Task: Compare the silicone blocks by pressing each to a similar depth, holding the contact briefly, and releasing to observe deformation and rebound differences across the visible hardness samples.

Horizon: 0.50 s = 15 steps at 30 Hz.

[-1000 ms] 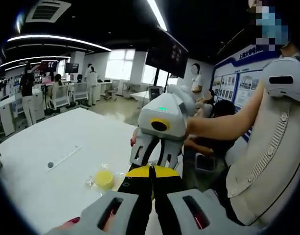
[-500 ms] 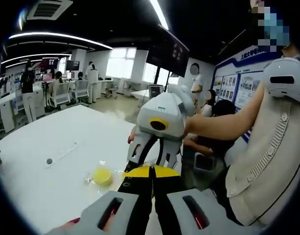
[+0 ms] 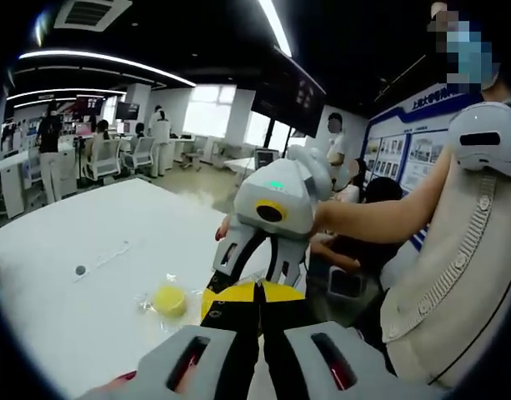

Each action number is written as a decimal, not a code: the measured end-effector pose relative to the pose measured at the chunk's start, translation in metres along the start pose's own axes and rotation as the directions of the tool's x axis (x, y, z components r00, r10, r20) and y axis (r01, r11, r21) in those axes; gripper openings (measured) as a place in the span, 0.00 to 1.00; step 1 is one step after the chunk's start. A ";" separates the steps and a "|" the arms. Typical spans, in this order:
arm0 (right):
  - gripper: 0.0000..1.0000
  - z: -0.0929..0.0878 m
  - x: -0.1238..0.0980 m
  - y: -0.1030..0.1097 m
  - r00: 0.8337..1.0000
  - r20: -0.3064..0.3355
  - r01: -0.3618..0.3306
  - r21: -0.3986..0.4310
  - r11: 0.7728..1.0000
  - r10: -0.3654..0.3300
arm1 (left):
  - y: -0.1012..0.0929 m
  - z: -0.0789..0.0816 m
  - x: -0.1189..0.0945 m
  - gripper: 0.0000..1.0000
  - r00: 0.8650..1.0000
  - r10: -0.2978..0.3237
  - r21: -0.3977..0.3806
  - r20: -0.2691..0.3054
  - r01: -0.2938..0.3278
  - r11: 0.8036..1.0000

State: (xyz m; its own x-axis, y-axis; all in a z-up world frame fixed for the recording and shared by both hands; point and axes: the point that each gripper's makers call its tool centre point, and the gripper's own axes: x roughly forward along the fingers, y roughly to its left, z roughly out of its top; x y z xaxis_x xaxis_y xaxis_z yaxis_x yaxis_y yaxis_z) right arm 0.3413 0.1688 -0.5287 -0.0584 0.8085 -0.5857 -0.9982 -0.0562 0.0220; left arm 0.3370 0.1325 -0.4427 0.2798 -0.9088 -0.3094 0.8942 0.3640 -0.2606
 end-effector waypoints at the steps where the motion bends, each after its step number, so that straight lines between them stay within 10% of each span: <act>1: 0.21 0.000 0.000 0.000 1.000 0.000 0.000 0.000 1.000 0.000 | 0.000 0.000 0.000 0.00 1.000 0.000 -0.001 0.001 0.000 1.000; 15: 0.25 -0.002 0.002 -0.002 1.000 -0.009 0.002 0.008 1.000 -0.002 | 0.005 -0.002 -0.001 0.00 1.000 0.003 -0.034 0.025 -0.002 0.999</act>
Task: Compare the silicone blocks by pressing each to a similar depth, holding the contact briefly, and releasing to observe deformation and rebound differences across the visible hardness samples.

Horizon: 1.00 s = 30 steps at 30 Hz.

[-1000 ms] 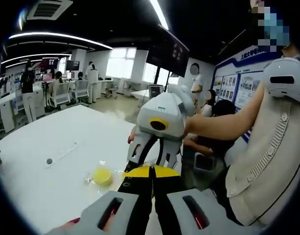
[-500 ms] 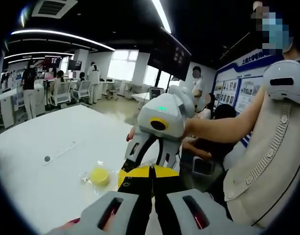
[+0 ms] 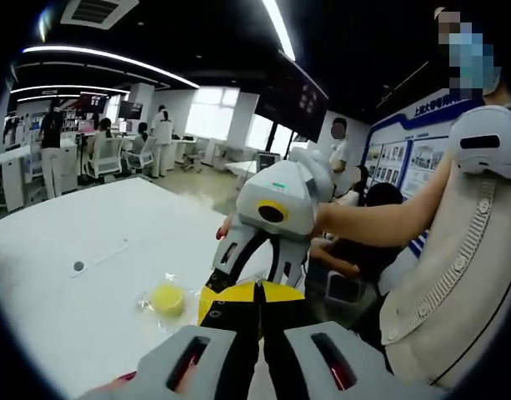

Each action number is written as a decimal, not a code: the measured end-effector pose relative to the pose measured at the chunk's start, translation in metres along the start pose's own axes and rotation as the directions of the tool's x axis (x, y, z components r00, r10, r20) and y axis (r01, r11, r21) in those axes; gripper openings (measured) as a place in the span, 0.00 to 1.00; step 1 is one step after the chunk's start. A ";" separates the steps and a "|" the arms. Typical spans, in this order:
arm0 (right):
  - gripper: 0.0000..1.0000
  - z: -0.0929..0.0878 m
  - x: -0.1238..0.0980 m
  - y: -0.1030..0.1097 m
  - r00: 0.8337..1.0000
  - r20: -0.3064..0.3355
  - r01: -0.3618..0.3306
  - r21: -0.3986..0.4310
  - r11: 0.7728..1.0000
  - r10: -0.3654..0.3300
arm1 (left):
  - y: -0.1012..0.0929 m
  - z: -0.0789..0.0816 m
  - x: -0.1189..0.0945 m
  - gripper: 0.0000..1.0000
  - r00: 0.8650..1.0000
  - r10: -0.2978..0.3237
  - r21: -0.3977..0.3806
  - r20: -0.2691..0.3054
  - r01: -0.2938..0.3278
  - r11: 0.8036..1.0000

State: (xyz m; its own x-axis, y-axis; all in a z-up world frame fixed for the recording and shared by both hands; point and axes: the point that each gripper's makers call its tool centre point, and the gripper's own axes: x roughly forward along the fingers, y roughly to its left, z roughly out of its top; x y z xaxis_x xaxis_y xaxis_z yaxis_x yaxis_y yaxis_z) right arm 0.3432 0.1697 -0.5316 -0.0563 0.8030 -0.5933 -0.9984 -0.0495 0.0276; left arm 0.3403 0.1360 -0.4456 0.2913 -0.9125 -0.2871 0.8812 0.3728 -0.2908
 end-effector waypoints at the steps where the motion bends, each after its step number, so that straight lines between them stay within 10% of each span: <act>1: 0.25 0.000 0.000 0.000 1.000 -0.001 0.002 0.006 1.000 -0.002 | 0.001 0.000 0.000 0.00 1.000 -0.001 -0.006 0.003 0.001 1.000; 30: 0.41 -0.005 0.008 0.001 0.999 -0.008 0.036 0.043 0.998 -0.035 | 0.012 -0.006 -0.017 0.00 0.995 0.044 -0.108 0.090 -0.034 0.994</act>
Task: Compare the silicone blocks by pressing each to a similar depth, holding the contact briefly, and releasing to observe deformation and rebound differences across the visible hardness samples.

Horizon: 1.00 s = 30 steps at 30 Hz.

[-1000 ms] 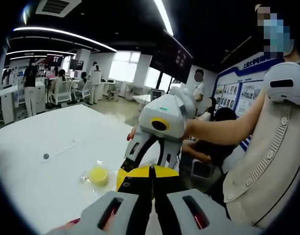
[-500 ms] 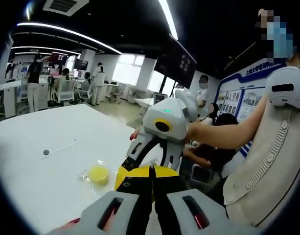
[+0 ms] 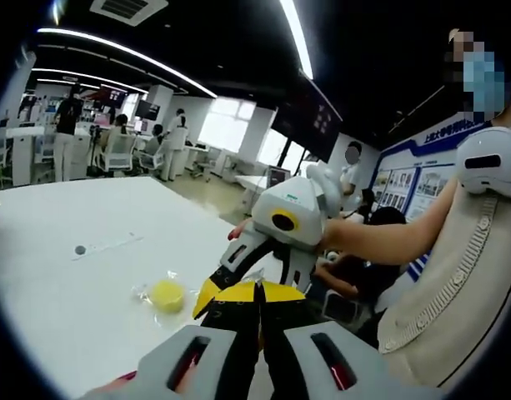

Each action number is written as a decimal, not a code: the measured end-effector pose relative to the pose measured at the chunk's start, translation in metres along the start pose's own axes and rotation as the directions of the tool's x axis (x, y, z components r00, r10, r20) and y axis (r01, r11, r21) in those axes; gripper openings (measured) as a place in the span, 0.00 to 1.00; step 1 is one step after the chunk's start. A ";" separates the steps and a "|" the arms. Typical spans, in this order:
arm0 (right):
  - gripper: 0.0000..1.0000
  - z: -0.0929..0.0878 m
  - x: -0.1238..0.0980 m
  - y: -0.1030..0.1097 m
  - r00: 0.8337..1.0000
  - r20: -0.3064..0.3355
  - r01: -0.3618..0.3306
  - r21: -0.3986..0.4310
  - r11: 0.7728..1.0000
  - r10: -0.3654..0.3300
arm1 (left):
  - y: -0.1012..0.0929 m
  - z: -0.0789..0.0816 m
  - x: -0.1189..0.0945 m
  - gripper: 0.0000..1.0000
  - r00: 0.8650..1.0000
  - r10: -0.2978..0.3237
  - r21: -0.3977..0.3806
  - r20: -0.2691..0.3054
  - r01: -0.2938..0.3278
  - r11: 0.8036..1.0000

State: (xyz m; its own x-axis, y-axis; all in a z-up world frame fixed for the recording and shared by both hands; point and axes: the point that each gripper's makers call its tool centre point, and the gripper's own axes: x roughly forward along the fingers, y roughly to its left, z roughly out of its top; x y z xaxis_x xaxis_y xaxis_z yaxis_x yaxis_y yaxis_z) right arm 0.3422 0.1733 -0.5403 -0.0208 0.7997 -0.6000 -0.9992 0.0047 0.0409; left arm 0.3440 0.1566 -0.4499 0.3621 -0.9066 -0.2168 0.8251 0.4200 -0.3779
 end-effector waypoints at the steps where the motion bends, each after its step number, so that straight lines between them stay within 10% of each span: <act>1: 0.43 0.002 0.000 -0.001 1.000 0.010 0.010 0.007 1.000 -0.010 | 0.000 0.000 -0.001 0.00 1.000 0.001 -0.002 0.002 -0.001 1.000; 17: 0.67 0.014 -0.034 -0.005 0.963 0.184 0.172 0.138 0.975 -0.196 | 0.008 -0.005 -0.012 0.00 0.998 0.044 -0.033 0.036 -0.043 0.999; 30: 0.73 0.011 -0.105 0.012 0.813 0.364 0.335 0.346 0.876 -0.455 | 0.022 -0.013 -0.018 0.00 0.995 0.091 -0.067 0.038 -0.089 0.994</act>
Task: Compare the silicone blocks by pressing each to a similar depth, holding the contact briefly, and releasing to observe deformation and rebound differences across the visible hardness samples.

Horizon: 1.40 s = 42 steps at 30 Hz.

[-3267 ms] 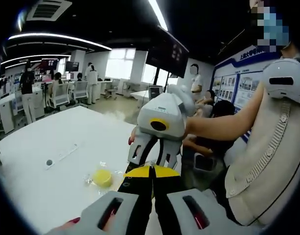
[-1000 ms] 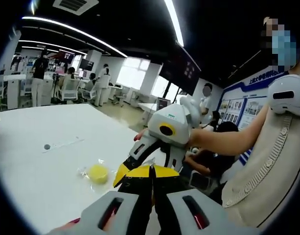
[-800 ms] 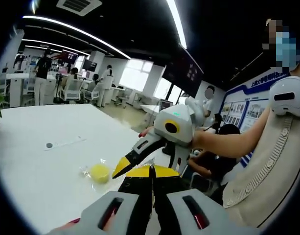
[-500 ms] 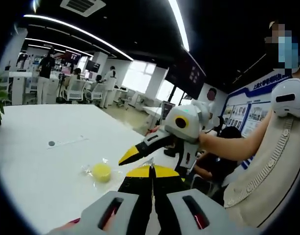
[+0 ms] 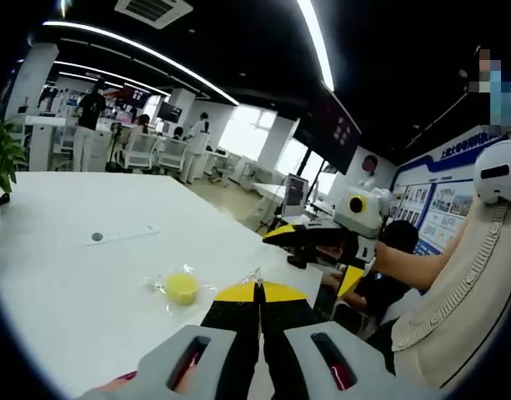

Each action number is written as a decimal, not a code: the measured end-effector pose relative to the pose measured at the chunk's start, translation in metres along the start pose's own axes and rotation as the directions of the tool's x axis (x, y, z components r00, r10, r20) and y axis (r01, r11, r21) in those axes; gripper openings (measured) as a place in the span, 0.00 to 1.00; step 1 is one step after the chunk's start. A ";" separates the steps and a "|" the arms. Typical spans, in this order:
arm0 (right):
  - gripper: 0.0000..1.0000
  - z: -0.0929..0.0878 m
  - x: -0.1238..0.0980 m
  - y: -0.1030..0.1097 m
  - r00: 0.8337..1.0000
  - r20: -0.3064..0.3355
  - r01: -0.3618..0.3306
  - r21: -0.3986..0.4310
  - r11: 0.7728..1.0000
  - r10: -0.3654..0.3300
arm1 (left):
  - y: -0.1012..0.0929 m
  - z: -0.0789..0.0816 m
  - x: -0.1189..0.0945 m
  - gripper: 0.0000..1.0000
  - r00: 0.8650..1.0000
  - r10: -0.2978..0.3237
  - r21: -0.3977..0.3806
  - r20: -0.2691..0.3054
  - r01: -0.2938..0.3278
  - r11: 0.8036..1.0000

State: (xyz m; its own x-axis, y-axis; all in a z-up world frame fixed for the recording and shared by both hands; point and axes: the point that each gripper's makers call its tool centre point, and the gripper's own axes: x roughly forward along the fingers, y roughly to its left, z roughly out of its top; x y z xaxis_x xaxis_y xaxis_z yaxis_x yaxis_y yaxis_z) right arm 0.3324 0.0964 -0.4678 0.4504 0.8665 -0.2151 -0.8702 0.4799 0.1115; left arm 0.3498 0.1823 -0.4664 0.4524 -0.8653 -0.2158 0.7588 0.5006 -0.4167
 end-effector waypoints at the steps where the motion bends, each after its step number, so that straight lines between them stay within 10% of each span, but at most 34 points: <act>1: 0.73 0.000 -0.005 0.000 1.000 0.006 0.007 0.011 1.000 -0.007 | 0.002 -0.001 0.000 0.00 1.000 0.004 -0.004 -0.001 -0.004 1.000; 17: 0.76 -0.029 -0.076 -0.012 0.978 0.026 0.204 0.128 0.971 -0.209 | 0.043 -0.011 0.010 0.00 0.999 0.050 -0.028 -0.009 -0.050 0.998; 42: 0.72 -0.068 -0.104 -0.008 0.909 -0.100 0.417 0.244 0.876 -0.405 | 0.132 -0.055 0.039 0.00 0.999 0.042 -0.190 -0.017 -0.045 0.981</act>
State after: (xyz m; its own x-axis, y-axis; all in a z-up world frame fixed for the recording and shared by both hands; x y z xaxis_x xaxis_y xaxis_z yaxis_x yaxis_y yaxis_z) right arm 0.2789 -0.0066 -0.5124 0.7416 0.5794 -0.3382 -0.5253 0.8150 0.2446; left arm 0.4418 0.2135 -0.5789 0.4758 -0.8438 -0.2483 0.6348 0.5248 -0.5671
